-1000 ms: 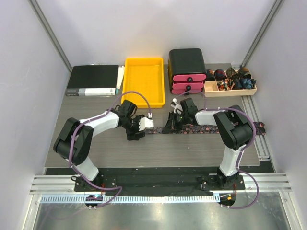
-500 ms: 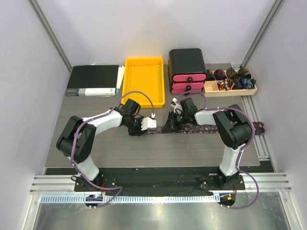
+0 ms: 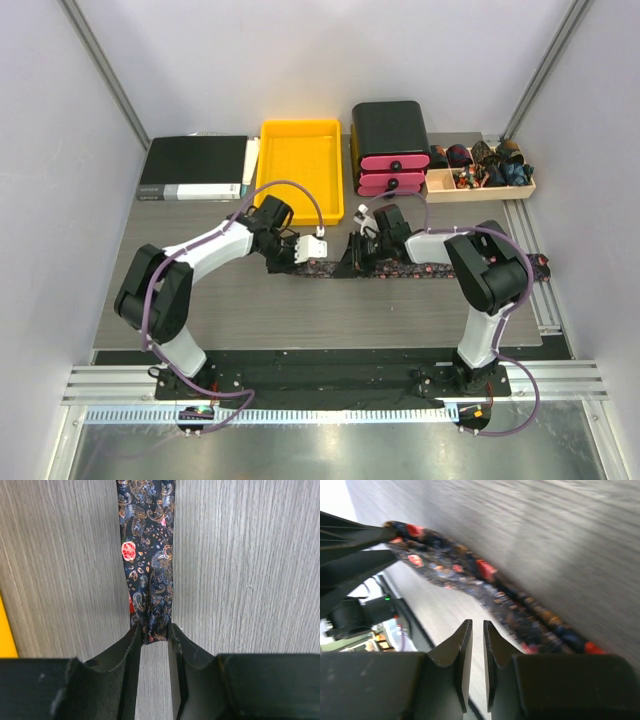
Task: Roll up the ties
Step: Roll the tie at the center of the board.
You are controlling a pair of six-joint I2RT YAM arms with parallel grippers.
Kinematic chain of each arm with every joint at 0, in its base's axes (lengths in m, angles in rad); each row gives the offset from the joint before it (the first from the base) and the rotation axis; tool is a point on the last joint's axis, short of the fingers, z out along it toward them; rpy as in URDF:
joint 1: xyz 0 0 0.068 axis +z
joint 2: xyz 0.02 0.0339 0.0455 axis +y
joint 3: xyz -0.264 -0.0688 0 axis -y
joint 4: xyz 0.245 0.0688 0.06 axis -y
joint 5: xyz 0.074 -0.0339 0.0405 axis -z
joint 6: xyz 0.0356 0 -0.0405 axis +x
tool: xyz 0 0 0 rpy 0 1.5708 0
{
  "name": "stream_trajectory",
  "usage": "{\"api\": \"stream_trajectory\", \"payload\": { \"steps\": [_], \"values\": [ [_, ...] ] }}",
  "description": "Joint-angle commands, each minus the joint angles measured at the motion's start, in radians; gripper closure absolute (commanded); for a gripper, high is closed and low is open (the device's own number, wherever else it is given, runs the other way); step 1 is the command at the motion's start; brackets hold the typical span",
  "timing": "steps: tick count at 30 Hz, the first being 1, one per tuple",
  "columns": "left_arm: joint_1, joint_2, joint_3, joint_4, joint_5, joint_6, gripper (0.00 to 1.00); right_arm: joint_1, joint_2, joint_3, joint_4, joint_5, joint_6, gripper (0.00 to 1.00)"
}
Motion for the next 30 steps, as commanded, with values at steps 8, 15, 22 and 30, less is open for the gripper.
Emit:
{"api": "stream_trajectory", "payload": {
  "steps": [8,15,22,30],
  "values": [
    [-0.004,0.048,0.096,-0.136,0.009,0.024,0.73,0.016,-0.056,0.030,0.143,-0.041,0.145,0.75],
    [0.011,0.023,0.072,-0.097,0.012,-0.219,0.47,0.053,0.050,0.059,0.091,0.025,0.079,0.75],
    [0.068,-0.112,-0.037,0.080,0.020,-0.838,0.30,0.051,0.090,0.079,0.060,0.059,0.065,0.75],
    [0.208,-0.124,-0.169,0.298,0.061,-1.437,0.32,0.053,0.104,0.077,0.057,0.059,0.077,0.76]
  ]
}}
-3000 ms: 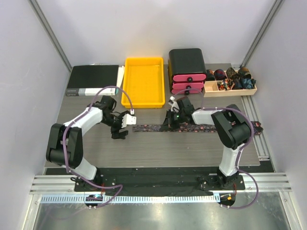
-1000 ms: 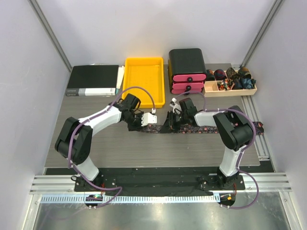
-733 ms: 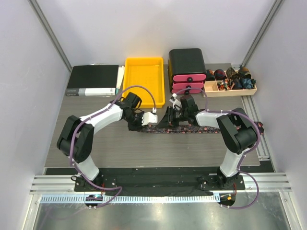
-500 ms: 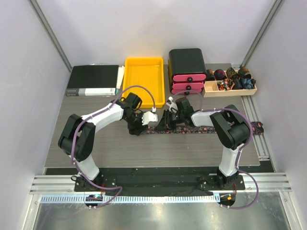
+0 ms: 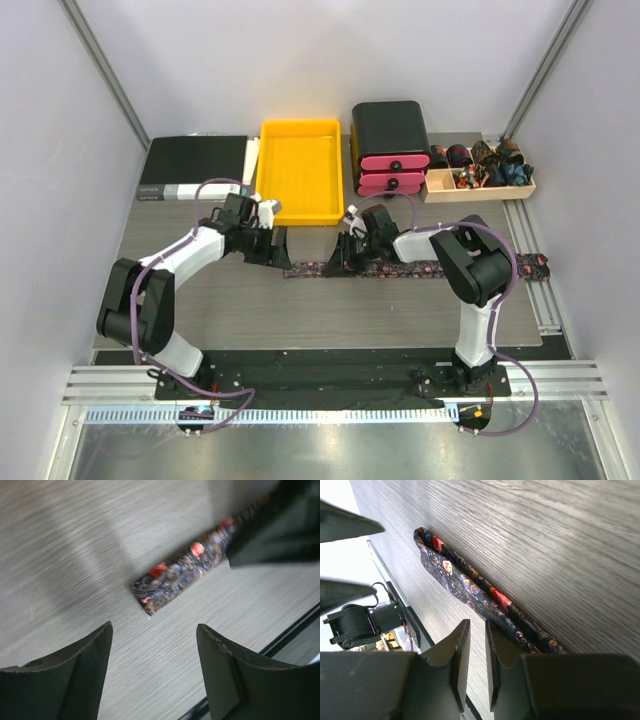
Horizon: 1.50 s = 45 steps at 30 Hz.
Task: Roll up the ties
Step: Roll the tie at the center of the board.
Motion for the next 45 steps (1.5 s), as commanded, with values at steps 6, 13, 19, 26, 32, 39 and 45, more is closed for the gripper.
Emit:
{"api": "stream_trajectory", "payload": {
  "steps": [6,13,19,26,32,39,45],
  "values": [
    [0.037,0.050,-0.113,0.229,-0.006,-0.479,0.54,0.003,0.023,0.013,-0.014,0.050,-0.018,0.76],
    [0.042,0.120,-0.137,0.301,-0.017,-0.536,0.60,0.003,0.030,0.013,-0.014,0.048,-0.017,0.76],
    [0.044,0.130,-0.153,0.335,-0.029,-0.554,0.66,0.003,0.036,0.008,-0.004,0.050,-0.009,0.76],
    [0.047,0.064,-0.151,0.339,-0.014,-0.568,0.87,0.004,0.037,0.007,-0.004,0.048,-0.010,0.76],
    [0.044,0.002,-0.128,0.304,-0.007,-0.573,1.00,0.012,0.042,0.011,0.000,0.053,-0.006,0.76],
    [-0.021,0.007,-0.084,0.292,-0.004,-0.573,1.00,0.024,0.048,0.020,0.009,0.054,0.003,0.75],
    [-0.094,0.021,-0.021,0.315,0.002,-0.611,1.00,0.032,0.053,0.022,0.012,0.054,0.003,0.75]
  ]
}}
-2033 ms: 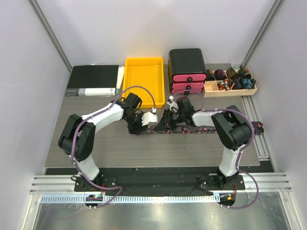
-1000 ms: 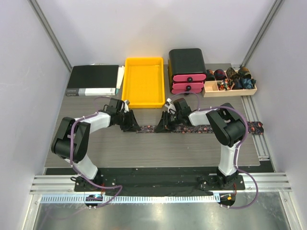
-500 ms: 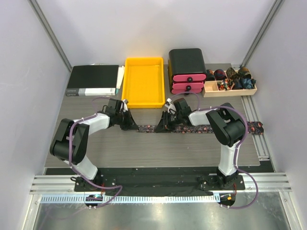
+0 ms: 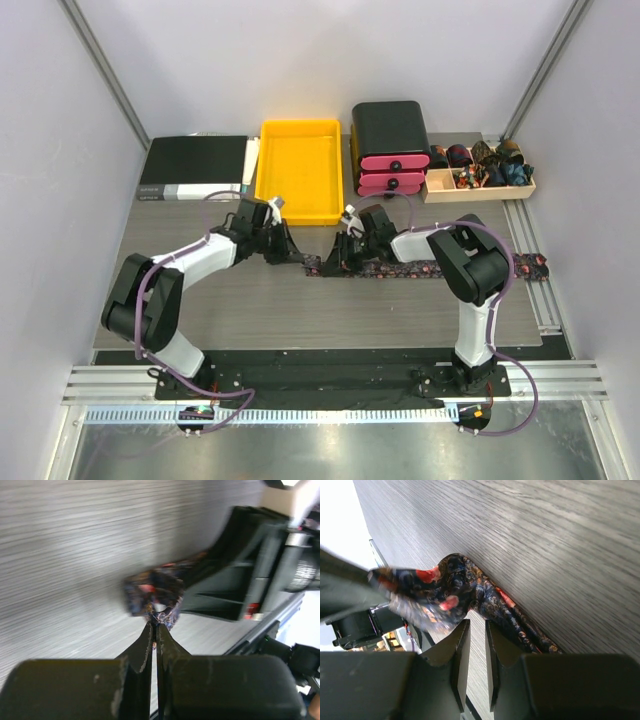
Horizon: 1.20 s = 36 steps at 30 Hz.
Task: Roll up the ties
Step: Roll the tie at the center of the board.
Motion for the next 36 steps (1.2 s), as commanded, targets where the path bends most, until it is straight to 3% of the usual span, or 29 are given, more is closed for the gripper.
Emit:
{"api": "stream_trajectory", "payload": {
  "steps": [1,13,22,31,36],
  "values": [
    [-0.050,-0.001,0.073,0.026,0.012,-0.034,1.00,0.018,0.035,0.012,-0.009,0.060,-0.008,0.75],
    [-0.119,0.167,0.133,0.130,0.034,-0.123,1.00,0.018,-0.004,-0.002,-0.006,0.055,-0.011,0.75],
    [-0.118,0.158,0.099,0.112,0.009,-0.131,1.00,0.011,-0.066,0.016,-0.097,0.050,-0.063,0.74],
    [-0.112,0.138,0.087,0.080,0.014,-0.099,1.00,-0.023,-0.197,0.053,-0.331,0.000,-0.175,0.53],
    [-0.115,0.146,0.104,0.078,0.020,-0.096,1.00,-0.068,-0.225,0.053,-0.368,0.004,-0.183,0.48]
  ]
}}
